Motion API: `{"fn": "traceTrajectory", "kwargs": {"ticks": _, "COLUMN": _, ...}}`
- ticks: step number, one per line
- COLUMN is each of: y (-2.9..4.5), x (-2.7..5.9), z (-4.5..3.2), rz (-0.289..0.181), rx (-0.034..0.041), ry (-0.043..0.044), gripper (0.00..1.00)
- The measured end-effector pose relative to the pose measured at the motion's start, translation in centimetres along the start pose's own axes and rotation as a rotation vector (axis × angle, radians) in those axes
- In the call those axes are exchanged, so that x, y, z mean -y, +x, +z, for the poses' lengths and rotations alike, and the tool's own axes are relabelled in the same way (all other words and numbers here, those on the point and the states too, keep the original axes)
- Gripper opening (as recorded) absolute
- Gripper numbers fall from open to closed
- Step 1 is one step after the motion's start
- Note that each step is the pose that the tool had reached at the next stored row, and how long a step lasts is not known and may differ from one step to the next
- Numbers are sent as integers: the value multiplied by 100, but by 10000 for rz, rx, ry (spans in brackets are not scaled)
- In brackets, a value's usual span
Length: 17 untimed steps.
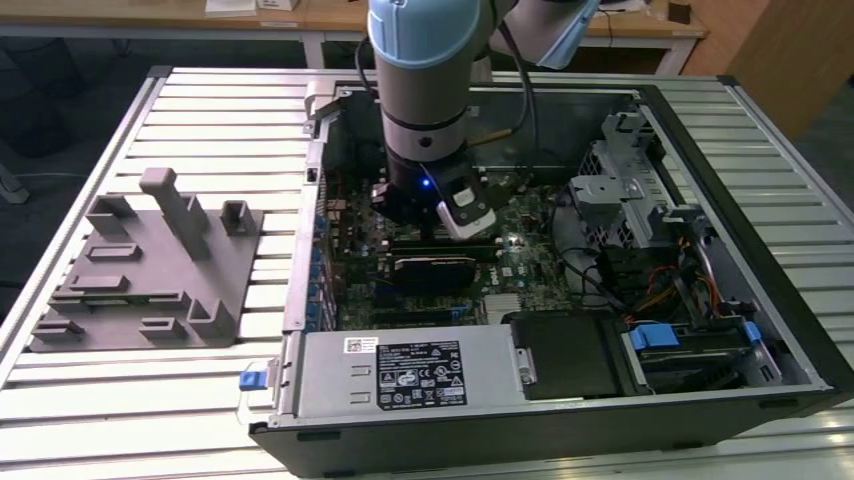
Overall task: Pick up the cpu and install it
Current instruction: 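Install the second cpu locking lever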
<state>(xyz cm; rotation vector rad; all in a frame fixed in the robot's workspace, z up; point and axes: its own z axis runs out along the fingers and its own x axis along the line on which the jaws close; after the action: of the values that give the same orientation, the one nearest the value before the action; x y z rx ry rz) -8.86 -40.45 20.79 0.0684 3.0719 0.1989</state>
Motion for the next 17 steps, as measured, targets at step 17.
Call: {"fn": "traceTrajectory", "kwargs": {"ticks": 17, "y": 31, "x": 158, "z": 29, "rz": 79, "rx": -50, "ry": -1215, "gripper": 11}}
